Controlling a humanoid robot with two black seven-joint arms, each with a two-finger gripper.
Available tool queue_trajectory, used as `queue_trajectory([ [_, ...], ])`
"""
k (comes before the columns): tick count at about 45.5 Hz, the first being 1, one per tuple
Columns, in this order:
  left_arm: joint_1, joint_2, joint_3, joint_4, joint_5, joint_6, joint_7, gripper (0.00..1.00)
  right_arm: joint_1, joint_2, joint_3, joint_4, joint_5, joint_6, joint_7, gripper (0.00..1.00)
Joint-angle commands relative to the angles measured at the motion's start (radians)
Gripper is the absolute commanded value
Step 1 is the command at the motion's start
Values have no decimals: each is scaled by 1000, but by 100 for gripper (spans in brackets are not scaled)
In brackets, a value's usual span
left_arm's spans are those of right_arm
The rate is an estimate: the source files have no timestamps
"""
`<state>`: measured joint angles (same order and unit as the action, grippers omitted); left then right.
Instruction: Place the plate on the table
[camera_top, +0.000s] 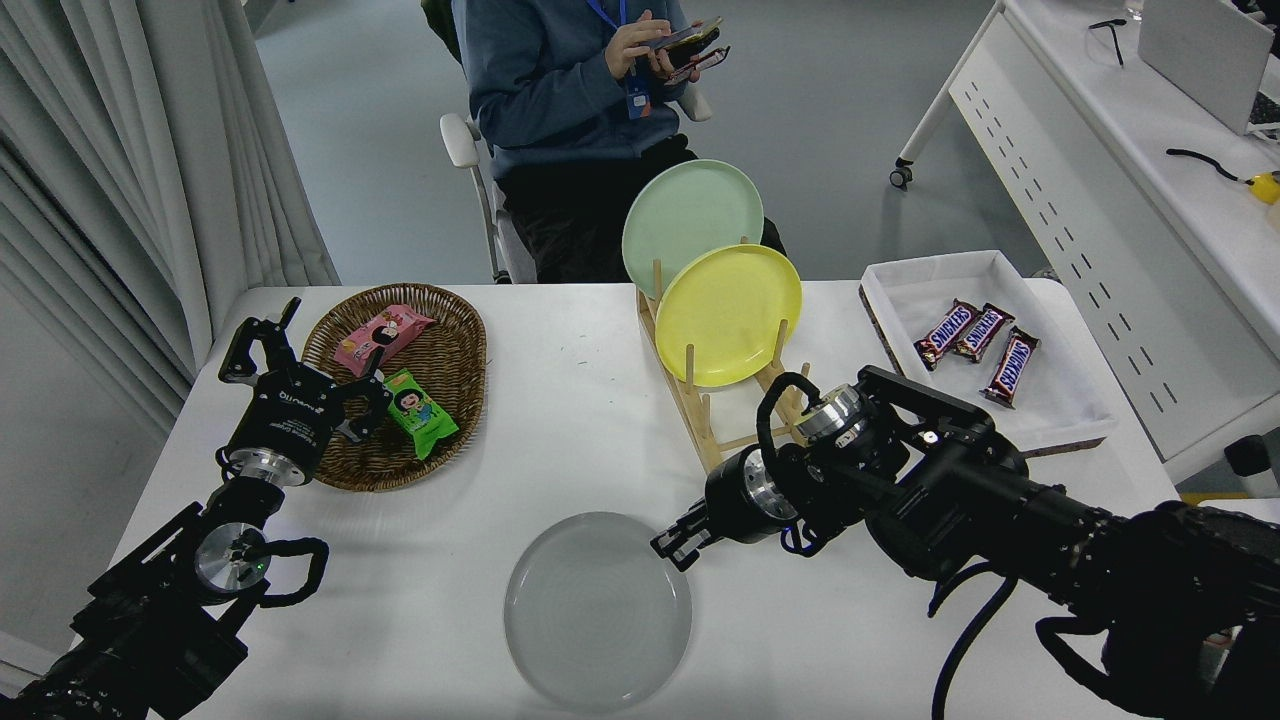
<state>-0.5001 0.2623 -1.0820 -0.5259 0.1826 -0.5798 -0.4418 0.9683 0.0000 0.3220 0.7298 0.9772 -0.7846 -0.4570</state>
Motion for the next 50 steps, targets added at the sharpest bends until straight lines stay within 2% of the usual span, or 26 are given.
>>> queue_trajectory([
  [1,0,0,1,0,0,0,0,100,-2,-8,2,-1,0,-1,0,0],
  [33,0,0,1,0,0,0,0,100,-8,-15,20,-33,-11,-1,1,0],
  [36,0,0,1,0,0,0,0,100,-8,-15,31,-33,-12,-1,1,46],
  [38,0,0,1,0,0,0,0,100,-10,-14,32,-33,-14,-1,1,47],
  [40,0,0,1,0,0,0,0,100,-10,-14,34,-33,-14,-1,1,54],
  [43,0,0,1,1,0,0,0,100,-10,-14,34,-33,-14,-1,1,80],
  [44,0,0,1,0,0,0,0,100,-10,-14,34,-33,-14,-1,1,85],
  [47,0,0,1,0,0,0,0,100,-10,-14,35,-33,-14,-1,1,88],
  [50,0,0,-1,0,0,0,0,100,-10,-12,35,-32,-15,-1,1,100],
])
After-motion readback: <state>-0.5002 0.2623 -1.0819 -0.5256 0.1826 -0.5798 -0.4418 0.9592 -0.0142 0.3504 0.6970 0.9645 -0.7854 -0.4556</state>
